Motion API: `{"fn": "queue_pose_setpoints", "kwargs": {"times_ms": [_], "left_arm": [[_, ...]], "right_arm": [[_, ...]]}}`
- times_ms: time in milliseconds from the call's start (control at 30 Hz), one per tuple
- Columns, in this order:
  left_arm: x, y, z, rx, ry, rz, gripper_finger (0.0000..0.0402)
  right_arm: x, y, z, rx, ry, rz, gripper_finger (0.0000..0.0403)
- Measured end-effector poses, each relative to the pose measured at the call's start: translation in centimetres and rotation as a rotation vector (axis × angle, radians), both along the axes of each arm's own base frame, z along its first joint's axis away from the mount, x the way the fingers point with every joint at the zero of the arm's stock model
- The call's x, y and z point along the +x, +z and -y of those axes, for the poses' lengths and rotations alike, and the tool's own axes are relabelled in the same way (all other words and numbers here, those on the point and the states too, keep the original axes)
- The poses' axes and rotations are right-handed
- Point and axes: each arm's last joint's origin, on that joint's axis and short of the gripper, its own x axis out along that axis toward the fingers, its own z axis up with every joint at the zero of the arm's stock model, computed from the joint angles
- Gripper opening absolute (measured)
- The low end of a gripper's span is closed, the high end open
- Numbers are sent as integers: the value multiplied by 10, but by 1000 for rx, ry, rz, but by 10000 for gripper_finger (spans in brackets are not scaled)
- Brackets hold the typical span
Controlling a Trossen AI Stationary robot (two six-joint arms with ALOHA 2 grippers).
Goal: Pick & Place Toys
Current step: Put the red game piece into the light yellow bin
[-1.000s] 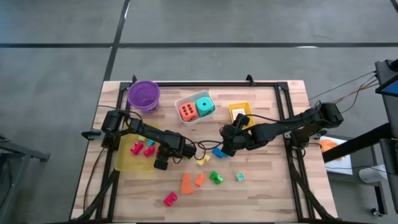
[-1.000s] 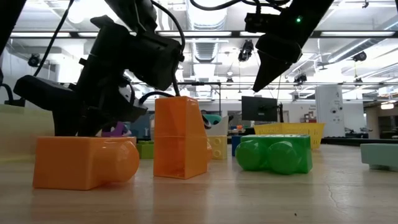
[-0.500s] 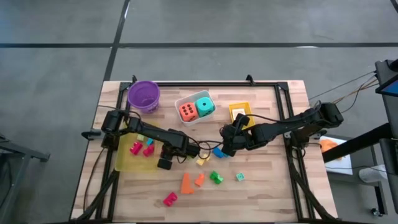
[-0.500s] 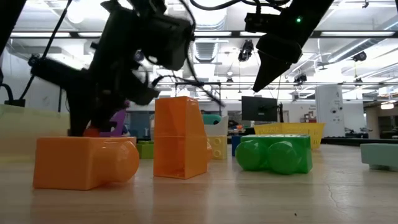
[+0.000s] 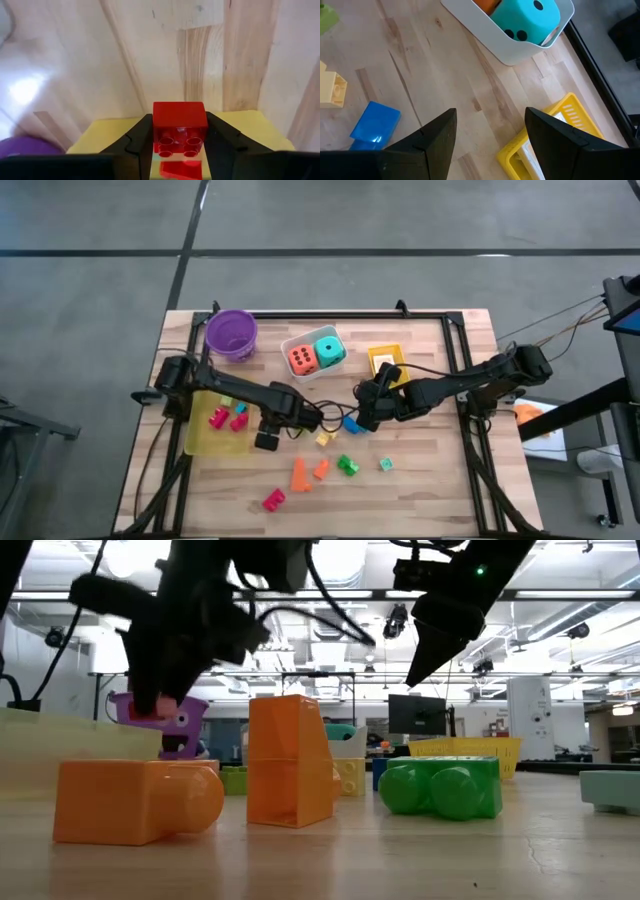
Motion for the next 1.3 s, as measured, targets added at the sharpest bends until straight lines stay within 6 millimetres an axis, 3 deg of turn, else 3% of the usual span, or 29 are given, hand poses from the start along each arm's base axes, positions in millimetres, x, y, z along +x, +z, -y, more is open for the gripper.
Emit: {"fn": "queue_pose_setpoints", "kwargs": {"times_ms": [200,400,700,967,1300], "left_arm": [[-17,40,-2,0,66,127,126],[-45,80,-7,53,244,230,126],[-82,107,3,59,329,269,126],[-104,102,3,72,457,263,126],[-122,62,-2,167,611,174,126]], "right_arm": [[0,0,0,-3,4,-7,233],[0,0,0,-2,3,-2,233],[0,0,0,-4,7,-1,233],[0,0,0,-2,4,2,233],[2,1,-1,0,7,18,233]]}}
